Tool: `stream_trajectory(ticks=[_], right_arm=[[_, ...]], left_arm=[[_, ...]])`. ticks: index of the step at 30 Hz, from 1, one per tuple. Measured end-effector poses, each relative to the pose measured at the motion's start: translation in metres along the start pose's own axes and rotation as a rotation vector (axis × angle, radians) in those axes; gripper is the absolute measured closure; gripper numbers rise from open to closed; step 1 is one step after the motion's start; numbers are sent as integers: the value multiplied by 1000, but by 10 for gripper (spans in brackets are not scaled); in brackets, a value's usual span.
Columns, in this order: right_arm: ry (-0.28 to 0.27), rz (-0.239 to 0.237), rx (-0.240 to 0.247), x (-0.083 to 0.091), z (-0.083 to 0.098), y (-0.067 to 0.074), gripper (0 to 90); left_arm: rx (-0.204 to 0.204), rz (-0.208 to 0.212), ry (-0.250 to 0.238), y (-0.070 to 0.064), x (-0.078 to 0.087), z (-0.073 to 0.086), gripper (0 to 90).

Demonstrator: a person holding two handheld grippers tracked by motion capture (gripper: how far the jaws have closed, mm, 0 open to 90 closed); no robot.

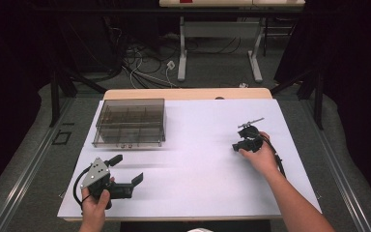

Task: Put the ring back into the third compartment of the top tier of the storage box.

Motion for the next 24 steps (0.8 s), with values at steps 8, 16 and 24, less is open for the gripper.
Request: stream_trajectory(ticks=[8, 16, 24], right_arm=[[7, -6, -10, 1, 0, 2, 683], [14, -4, -8, 4, 1, 1, 686], [11, -1, 17, 11, 1, 7, 687]], left_arm=[[1, -2, 0, 0, 0, 0, 5], [5, -1, 0, 1, -1, 0, 6], [6, 1, 1, 1, -1, 1, 5]])
Point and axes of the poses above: each handheld gripper's, and its own axes: x roughly backward along the jaws, z roughly out of its underside, y roughly to its left, the point moved 8 cm from there along -x, roughly forward along the jaws, and after that the axes turned 1 degree about -z, right-handed, at the moved point
